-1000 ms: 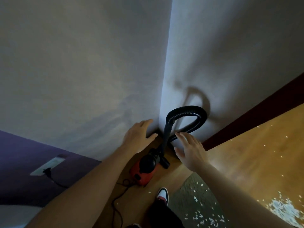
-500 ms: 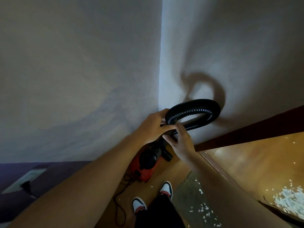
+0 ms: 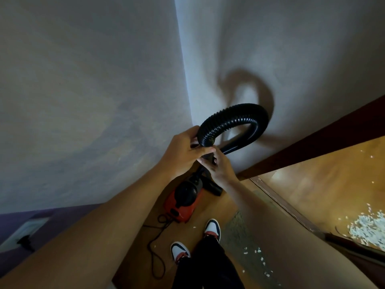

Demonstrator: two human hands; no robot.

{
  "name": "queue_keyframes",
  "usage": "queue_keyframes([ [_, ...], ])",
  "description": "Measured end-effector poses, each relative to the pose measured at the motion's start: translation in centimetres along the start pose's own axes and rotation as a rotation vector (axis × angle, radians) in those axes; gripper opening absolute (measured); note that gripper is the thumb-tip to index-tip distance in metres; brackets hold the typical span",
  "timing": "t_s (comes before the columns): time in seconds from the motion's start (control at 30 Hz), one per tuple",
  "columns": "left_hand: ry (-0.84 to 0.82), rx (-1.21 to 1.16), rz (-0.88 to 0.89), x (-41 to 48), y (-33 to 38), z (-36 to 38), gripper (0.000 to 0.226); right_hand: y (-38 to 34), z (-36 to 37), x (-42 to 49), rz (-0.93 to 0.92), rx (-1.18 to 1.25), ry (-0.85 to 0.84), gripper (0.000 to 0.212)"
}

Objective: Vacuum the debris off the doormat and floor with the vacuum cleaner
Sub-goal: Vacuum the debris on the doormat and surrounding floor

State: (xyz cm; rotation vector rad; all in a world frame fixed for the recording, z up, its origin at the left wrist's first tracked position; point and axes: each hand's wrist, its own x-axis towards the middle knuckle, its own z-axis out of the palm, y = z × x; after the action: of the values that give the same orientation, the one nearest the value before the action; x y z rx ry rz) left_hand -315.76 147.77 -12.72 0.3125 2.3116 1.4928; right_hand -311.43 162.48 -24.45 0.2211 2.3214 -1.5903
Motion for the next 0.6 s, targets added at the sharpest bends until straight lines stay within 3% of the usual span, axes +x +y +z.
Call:
queue_keyframes([
  [0.2, 0.092, -0.073, -0.026, -1.8, 1.4, 1.0, 0.035, 0.5, -0.8, -2.0, -0.008, 0.069, 0.006, 0.047],
  [0.43, 0.194, -0.218, -0.137, -5.1, 1.2, 1.7, 0.021, 0.9, -0.8, -6.5, -0.092, 0.016, 0.005, 0.031],
  [0.6, 0.225, -0.360, -0.249, -8.9, 1.6, 3.0, 0.026, 2.0, 0.4, -12.0, -0.052, 0.008, 0.028, 0.022],
])
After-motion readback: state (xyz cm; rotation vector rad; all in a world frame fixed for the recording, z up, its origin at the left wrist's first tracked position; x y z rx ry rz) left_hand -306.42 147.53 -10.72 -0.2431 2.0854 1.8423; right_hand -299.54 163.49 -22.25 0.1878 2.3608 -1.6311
